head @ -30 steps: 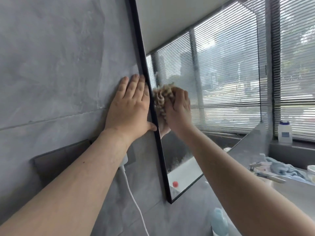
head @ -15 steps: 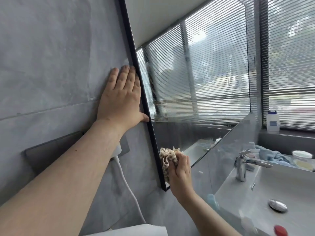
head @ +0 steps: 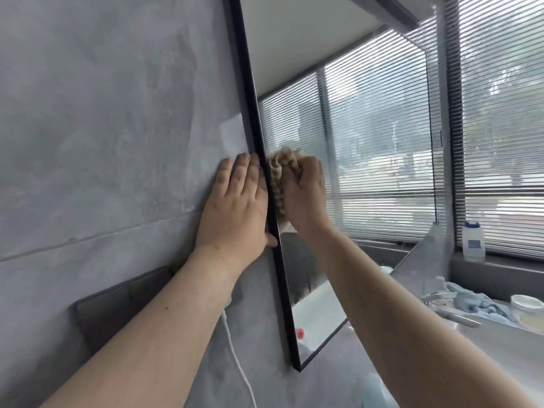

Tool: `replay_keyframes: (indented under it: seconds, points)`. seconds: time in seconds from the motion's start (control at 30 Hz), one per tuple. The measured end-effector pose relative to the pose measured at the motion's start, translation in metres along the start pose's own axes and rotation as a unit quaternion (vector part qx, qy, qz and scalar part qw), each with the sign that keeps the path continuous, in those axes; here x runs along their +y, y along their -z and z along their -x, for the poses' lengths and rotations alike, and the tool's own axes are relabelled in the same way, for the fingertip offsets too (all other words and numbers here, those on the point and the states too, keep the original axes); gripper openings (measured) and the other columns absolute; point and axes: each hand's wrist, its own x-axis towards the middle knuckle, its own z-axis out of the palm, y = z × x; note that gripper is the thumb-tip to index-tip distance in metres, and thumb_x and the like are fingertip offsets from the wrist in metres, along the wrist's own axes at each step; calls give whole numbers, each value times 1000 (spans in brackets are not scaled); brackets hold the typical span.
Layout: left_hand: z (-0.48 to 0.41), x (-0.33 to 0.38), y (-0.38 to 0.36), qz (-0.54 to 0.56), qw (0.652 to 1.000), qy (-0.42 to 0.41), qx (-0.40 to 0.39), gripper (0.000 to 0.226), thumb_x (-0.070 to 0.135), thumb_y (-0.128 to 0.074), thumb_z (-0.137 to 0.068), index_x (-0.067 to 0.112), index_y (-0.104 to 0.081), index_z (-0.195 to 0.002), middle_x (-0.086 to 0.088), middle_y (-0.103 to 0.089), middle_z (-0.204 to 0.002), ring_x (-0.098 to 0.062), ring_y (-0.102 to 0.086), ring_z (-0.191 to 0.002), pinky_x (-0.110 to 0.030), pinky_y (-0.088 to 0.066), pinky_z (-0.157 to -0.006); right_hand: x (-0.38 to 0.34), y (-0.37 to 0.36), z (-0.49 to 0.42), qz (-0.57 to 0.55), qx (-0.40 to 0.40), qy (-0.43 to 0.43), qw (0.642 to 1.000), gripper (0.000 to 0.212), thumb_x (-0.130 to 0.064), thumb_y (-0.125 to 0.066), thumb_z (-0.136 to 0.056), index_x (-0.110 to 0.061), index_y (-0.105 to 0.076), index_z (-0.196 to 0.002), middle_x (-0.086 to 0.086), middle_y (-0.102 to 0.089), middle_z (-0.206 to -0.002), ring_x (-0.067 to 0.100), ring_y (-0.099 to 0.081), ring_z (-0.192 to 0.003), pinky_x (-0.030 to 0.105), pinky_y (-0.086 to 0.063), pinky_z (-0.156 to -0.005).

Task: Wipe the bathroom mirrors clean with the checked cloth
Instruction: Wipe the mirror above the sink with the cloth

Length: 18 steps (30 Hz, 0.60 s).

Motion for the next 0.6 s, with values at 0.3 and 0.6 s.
replay_keyframes:
  seconds: [0.3, 0.6]
  points:
    - [0, -1, 1, 9, 1000, -7, -7, 129, 84, -54, -70, -4, -12, -154, -22, -8, -164, -36, -4, -152, -52, 5, -123, -61, -13, -74, 3, 23, 52, 998, 20, -23, -49, -96, -8, -55, -107, 5, -57, -110, 25, -53, -104, 45, -45, -93]
    - [0, -1, 0, 13, 1000, 5, -12, 107, 70, -51, -86, 0, -10, -156, -19, -3, -165, -35, 3, -153, -51, 12, -121, 39, 2, 46, 14, 0, 34, 999, 25, -27, -48, -92, -9, -54, -108, -8, -45, -102, 20, -48, -101, 48, -43, -94]
